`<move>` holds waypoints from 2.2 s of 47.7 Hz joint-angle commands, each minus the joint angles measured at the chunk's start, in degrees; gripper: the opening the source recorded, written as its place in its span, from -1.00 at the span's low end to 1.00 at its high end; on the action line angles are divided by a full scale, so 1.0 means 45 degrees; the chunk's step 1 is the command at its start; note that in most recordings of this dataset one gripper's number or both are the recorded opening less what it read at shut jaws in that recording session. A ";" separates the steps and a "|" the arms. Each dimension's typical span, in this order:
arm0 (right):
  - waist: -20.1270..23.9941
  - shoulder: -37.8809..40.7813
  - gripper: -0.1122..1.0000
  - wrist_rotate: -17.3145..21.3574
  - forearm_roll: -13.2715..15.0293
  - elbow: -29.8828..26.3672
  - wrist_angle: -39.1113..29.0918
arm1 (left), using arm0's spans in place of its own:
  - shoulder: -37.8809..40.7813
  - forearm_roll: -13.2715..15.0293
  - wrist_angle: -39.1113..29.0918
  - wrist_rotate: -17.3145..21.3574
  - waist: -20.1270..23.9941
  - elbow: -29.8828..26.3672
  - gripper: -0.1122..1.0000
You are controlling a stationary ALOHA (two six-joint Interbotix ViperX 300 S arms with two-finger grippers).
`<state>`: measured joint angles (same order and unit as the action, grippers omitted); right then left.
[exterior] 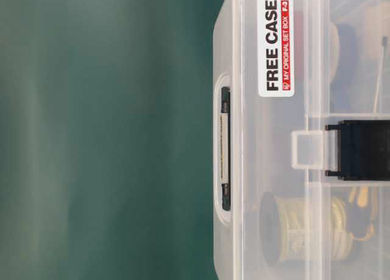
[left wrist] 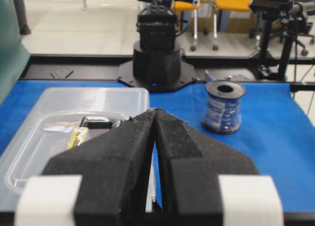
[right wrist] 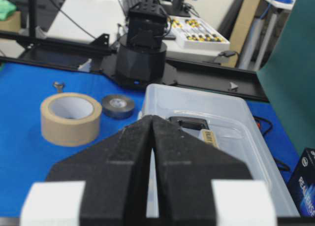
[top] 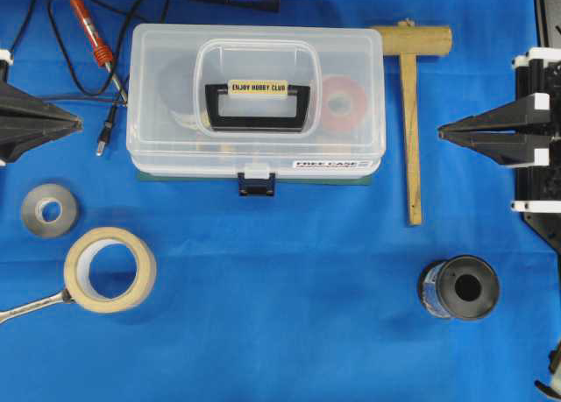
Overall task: Open the tool box with both arms.
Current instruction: 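Move both grippers inward toward the left and right ends of the clear box, then lower both grippers to the lid edges at the box's short sides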
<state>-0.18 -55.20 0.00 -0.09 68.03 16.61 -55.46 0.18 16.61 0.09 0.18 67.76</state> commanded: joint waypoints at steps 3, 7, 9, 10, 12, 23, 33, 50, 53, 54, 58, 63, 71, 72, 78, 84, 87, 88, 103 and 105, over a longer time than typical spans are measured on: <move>-0.0195 0.0059 -0.79 0.0078 0.0000 -0.0488 -0.0039 | -0.0039 0.0371 -0.0039 0.0195 0.0059 -0.0156 -0.80; -0.0293 0.0059 -0.79 0.0078 -0.0020 -0.0547 -0.0391 | -0.0117 0.0371 -0.0293 0.0215 0.0117 -0.0137 -0.80; -0.0391 0.0059 -0.79 0.0098 -0.0039 -0.0566 -0.0625 | -0.0137 0.0371 -0.0527 0.0234 0.0195 -0.0098 -0.80; -0.0469 0.0059 -0.79 0.0117 -0.0078 -0.0566 -0.0762 | -0.0117 0.0410 -0.0703 0.0215 0.0254 -0.0078 -0.80; -0.0605 0.0098 -0.79 0.0156 -0.0156 -0.0566 -0.1035 | -0.0059 0.0430 -0.1035 0.0195 0.0410 -0.0059 -0.80; -0.1504 0.0703 -0.79 0.0273 -0.0586 -0.0449 -0.2285 | 0.0273 0.0430 -0.2070 0.0137 0.1699 0.0352 -0.79; -0.2031 0.1074 -0.62 0.0449 -0.0840 -0.0371 -0.3047 | 0.0215 0.0430 -0.2773 0.0156 0.2578 0.0762 -0.65; -0.3125 0.2969 0.75 0.0508 -0.0820 -0.0254 -0.4277 | 0.1133 0.0430 -0.3965 0.0234 0.3164 0.1191 0.76; -0.3301 0.3418 0.73 0.0508 -0.0840 -0.0293 -0.4277 | 0.1406 0.0430 -0.3965 0.0234 0.3223 0.1211 0.72; -0.3359 0.3555 0.73 0.0508 -0.0820 -0.0312 -0.4258 | 0.1484 0.0430 -0.3965 0.0234 0.3262 0.1211 0.72; -0.3496 0.3965 0.74 0.0508 -0.0820 -0.0371 -0.4199 | 0.1895 0.0430 -0.3887 0.0234 0.3496 0.1211 0.72; -0.3535 0.4434 0.74 0.0488 -0.0781 -0.0488 -0.4160 | 0.2500 0.0430 -0.3477 0.0234 0.3828 0.1172 0.72; -0.3555 0.4941 0.74 0.0488 -0.0762 -0.0645 -0.3516 | 0.3340 0.0410 -0.2168 0.0254 0.3887 0.1055 0.72; -0.3555 0.5000 0.74 0.0488 -0.0781 -0.0664 -0.3438 | 0.3438 0.0430 -0.2051 0.0254 0.3887 0.1035 0.72; -0.3555 0.5352 0.73 0.0488 -0.0781 -0.0820 -0.2969 | 0.3848 0.0430 -0.1523 0.0254 0.3887 0.0918 0.72; -0.3555 0.5898 0.73 0.0449 -0.0762 -0.1113 -0.2617 | 0.4258 0.0430 -0.1152 0.0254 0.3887 0.0781 0.72; -0.3555 0.6113 0.73 0.0430 -0.0762 -0.1250 -0.2598 | 0.4473 0.0410 -0.0918 0.0254 0.3887 0.0703 0.72; -0.3555 0.6172 0.73 0.0430 -0.0762 -0.1289 -0.2578 | 0.4590 0.0430 -0.0820 0.0254 0.3887 0.0664 0.72; -0.3555 0.6289 0.73 0.0371 -0.0742 -0.1582 -0.2578 | 0.5215 0.0430 -0.0703 0.0234 0.3887 0.0313 0.71; -0.3555 0.6270 0.73 0.0371 -0.0742 -0.1602 -0.2578 | 0.5195 0.0430 -0.0684 0.0234 0.3887 0.0273 0.71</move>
<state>-16.26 -26.81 1.58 -3.34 63.72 3.87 -31.90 2.02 12.39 1.32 17.84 71.28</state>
